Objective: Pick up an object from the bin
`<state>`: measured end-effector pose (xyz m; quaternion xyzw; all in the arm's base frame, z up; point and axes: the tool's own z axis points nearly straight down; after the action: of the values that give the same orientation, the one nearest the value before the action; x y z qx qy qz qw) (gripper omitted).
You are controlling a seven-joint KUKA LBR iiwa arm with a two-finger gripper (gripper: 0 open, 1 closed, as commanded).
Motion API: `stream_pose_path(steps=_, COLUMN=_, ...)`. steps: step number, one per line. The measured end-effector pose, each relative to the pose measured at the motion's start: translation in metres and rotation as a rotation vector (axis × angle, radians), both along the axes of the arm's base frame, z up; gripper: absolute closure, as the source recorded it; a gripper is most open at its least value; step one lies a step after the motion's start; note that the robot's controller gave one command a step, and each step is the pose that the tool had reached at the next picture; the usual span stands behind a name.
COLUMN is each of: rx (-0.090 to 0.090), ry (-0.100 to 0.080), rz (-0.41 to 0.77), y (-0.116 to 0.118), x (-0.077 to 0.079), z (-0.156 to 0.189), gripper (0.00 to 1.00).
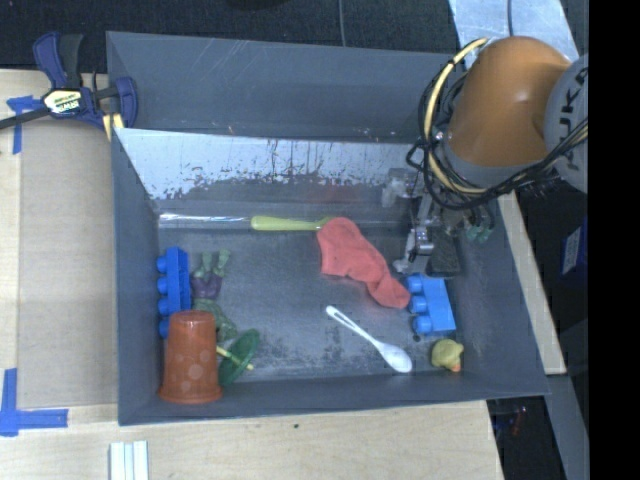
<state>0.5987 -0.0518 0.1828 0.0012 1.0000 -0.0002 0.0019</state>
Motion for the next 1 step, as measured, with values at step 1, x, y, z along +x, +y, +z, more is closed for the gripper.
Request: stream_pose_path(steps=1, rx=-0.001, ry=-0.005, rz=0.049, y=0.0406, x=-0.0004, z=-0.0623, gripper=0.0)
